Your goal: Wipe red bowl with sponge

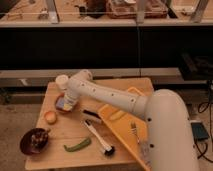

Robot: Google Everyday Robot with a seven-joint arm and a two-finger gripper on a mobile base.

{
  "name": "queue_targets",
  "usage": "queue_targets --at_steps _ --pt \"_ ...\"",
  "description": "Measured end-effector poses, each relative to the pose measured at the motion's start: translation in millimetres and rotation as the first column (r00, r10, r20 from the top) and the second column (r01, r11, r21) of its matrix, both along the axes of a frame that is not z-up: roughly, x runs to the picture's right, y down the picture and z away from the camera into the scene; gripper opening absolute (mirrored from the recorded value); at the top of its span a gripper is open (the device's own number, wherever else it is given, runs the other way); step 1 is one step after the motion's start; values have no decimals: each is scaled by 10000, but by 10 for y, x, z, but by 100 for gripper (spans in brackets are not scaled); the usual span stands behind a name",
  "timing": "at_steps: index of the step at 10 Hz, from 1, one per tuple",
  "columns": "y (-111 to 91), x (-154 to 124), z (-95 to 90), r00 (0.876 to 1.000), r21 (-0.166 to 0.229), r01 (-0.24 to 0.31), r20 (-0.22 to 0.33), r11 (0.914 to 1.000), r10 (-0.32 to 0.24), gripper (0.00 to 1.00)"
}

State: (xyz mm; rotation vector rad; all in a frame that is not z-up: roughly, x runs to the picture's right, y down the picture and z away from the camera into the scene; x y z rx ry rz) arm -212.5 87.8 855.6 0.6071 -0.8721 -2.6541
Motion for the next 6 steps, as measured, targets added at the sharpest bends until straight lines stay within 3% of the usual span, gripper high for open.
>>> queue_targets --at_steps 3,6 --pt "-72 264 30 9970 56 -670 -373 9977 671 0" --pt "-319 175 85 9957 295 -834 -390 9961 845 0"
